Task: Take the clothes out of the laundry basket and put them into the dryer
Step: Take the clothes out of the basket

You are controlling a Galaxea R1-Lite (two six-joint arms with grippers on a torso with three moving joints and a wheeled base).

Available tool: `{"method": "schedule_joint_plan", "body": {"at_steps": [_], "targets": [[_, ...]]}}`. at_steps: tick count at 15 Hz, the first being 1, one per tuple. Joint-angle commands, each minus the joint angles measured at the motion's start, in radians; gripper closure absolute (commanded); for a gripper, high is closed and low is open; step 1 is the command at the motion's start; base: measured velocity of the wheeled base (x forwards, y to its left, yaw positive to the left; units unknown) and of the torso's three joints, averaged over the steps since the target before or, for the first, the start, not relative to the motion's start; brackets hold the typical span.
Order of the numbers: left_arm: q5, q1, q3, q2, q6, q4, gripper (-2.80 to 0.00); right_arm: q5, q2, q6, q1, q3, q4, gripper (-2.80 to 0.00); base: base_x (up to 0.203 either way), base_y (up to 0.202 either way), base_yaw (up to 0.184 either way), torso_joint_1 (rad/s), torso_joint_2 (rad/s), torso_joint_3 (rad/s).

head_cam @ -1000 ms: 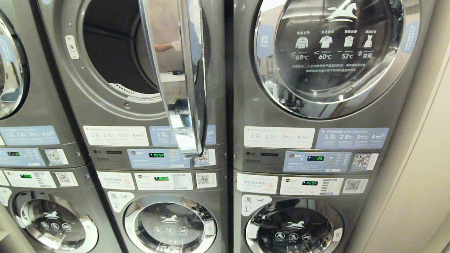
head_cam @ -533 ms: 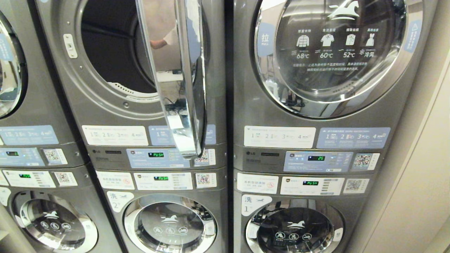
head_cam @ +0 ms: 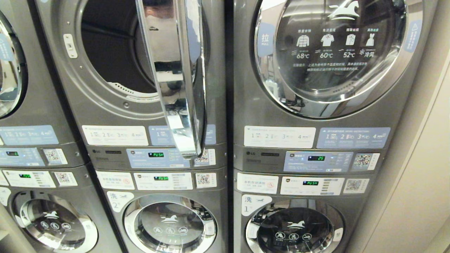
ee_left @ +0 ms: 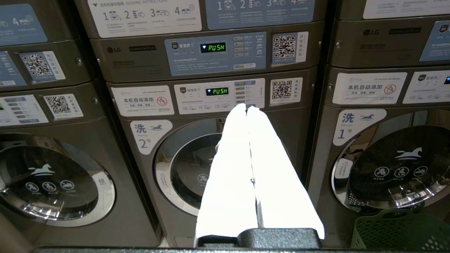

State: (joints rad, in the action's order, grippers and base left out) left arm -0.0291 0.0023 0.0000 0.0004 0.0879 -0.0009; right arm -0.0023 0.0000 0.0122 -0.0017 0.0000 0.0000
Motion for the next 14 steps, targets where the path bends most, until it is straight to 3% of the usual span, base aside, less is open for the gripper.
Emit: {"method": "schedule_joint_plan", "body": {"at_steps": [1, 14], "targets": [[-0.002, 0.001, 0.002, 0.000, 0.001, -0.001, 0.00, -0.001, 0.000, 0.000, 0.000, 0.000, 0.000, 0.00, 0.000, 0.000, 0.000, 0.000, 0.00, 0.000], [0.021, 0.001, 0.002, 0.000, -0.028, -0.001, 0.00, -0.001, 0.000, 0.003, 0.000, 0.000, -0.002, 0.00, 0.000, 0.000, 0.000, -0.036, 0.08, 0.040]]}}
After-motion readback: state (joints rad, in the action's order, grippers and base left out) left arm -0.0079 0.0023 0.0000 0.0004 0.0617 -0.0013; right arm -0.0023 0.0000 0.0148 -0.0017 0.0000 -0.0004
